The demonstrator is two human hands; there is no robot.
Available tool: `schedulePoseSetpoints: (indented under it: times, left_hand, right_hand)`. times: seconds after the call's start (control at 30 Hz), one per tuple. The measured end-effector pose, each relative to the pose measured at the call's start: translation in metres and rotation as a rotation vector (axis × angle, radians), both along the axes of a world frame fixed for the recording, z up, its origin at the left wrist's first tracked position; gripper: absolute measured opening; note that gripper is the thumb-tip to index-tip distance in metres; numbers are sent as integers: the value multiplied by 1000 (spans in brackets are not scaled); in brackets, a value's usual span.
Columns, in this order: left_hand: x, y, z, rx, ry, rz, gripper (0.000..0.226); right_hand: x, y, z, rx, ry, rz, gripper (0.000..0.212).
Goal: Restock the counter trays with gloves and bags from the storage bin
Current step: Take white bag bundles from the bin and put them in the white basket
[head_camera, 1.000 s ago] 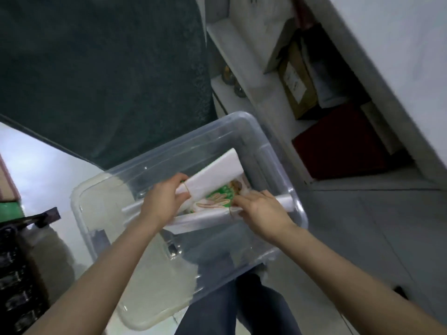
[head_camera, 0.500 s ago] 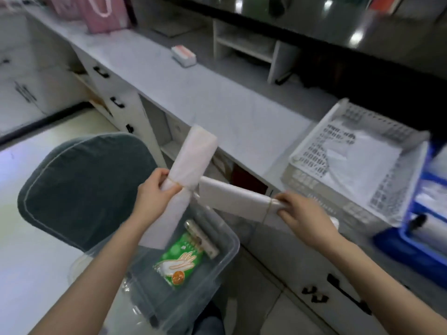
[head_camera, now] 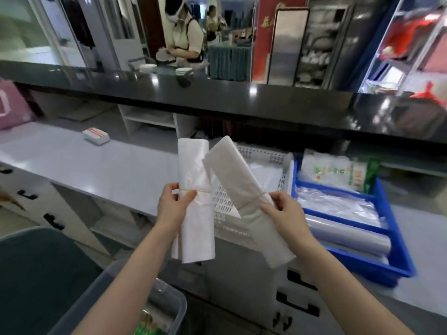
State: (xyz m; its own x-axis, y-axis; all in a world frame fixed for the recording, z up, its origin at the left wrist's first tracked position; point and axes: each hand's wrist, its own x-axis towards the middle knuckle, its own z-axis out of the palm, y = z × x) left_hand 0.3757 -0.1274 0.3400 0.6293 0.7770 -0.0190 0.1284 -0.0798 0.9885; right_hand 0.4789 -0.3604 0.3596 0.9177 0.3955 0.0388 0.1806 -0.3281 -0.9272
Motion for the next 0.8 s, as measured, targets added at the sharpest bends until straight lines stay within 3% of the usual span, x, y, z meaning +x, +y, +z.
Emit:
schedulePoseSetpoints:
  times: [0.33, 0.53, 0.7, 0.8]
  left_hand:
    - [137, 23, -13, -123, 76, -276, 29]
    - [202, 35, -41, -135, 190, -377, 33]
    - [221, 29, -60, 118, 352, -431, 29]
    - [224, 29, -64, 331, 427, -516, 46]
  right_hand:
    - [71, 61, -15, 177, 311, -321, 24]
    - [120, 90, -50, 141, 427, -515, 18]
    - [128, 103, -82, -3, 446, -642, 12]
    - [130, 99, -90, -152, 397, -581, 9]
